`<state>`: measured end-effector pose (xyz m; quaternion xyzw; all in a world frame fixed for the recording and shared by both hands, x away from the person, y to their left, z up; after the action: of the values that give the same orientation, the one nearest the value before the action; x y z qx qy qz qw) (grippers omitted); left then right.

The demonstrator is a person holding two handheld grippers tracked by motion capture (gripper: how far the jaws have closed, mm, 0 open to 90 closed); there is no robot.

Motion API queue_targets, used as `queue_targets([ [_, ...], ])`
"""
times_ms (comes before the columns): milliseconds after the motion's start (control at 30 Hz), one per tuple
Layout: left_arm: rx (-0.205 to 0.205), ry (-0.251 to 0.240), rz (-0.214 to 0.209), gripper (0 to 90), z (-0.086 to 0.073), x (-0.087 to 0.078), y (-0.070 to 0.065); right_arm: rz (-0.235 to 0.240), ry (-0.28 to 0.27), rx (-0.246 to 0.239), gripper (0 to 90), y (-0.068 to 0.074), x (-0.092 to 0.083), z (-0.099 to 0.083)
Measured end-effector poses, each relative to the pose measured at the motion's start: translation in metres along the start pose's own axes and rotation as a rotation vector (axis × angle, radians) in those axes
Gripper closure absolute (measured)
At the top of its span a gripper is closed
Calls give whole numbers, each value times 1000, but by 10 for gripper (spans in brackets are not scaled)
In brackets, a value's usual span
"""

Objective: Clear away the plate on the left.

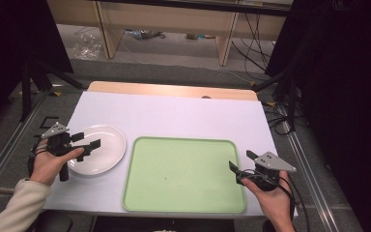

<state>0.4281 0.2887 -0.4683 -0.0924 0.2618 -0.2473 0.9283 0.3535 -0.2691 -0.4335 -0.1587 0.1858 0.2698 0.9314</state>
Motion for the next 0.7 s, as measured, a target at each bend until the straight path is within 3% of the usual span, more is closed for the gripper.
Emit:
queue_targets([
  [133,-5,0,1,156,0,-2,3,8,7,12,263,1,-1,0],
  [167,-26,-2,8,156,-1,-3,3,8,16,9,263,1,-2,0],
  [467,-37,-6,39,159,-2,-9,14,-4,-6,-3,264,1,0,1],
  [500,-57,-6,45,159,-2,-9,16,1,1,-4,265,1,0,1],
  [533,-143,-7,53,159,-5,-10,11,-6,-6,-4,265,1,0,1],
  [700,-153,-5,64,161,-6,-12,17,-1,-6,-2,265,2,0,1],
])
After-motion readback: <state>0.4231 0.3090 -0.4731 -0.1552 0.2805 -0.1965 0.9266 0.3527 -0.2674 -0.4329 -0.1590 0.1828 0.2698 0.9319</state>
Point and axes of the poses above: each handheld gripper's, and its own axes: x roughly forward along the jaws, z roughly out of its top, y roughly to its left, the point moved 3 cm from there along x, roughly forward along the jaws, and after that the axes turned 8 degrees about -x, right-handed, at the moved point
